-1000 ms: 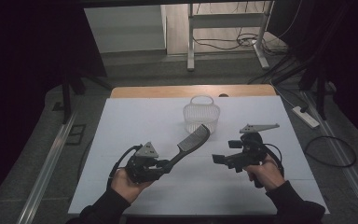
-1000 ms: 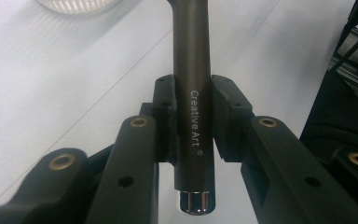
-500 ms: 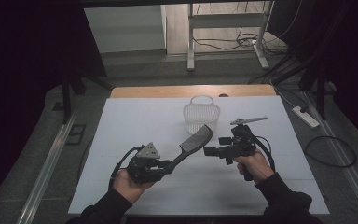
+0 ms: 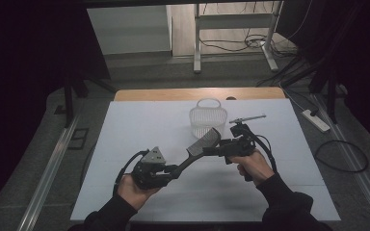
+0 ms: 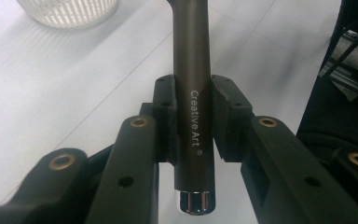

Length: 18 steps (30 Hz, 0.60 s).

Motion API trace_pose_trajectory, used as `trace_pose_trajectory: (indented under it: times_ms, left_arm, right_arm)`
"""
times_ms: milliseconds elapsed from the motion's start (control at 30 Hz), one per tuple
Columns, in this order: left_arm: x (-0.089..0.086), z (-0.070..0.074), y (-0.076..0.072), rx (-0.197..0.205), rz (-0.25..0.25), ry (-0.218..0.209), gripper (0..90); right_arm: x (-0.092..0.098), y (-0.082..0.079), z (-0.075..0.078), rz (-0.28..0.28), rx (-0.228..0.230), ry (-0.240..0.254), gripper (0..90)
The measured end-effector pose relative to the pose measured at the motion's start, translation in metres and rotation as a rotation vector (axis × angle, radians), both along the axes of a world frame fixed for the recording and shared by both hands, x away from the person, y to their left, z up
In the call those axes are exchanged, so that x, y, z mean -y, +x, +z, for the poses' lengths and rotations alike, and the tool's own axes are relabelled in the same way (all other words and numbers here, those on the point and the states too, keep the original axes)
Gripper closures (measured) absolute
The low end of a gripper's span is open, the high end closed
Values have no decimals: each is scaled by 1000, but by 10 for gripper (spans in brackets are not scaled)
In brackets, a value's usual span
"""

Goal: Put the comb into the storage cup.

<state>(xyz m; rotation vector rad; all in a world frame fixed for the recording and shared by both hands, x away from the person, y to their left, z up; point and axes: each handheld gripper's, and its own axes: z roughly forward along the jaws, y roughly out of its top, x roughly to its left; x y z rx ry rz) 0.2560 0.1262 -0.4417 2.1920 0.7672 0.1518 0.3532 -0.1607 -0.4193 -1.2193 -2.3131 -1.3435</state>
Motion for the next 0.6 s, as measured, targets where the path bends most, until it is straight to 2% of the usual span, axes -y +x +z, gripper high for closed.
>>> trace_pose_trajectory:
  times_ms: [200, 267, 333, 467, 600]
  left_arm:
    - [0, 0, 0, 2, -2, 0, 726]
    - [0, 0, 0, 4, -1, 0, 726]
    - [0, 0, 0, 4, 1, -3, 726]
    - [1, -1, 0, 1, -3, 7, 725]
    - [2, -2, 0, 1, -4, 5, 725]
  right_arm:
    - [-6, 3, -1, 8, -20, 9, 0]
    - [-6, 4, -2, 10, -29, 2, 35]
    - [-6, 4, -2, 7, -33, -5, 112]
    - [-3, 4, -1, 11, -45, 42, 319]
    - [-1, 2, 0, 13, -51, 62, 453]
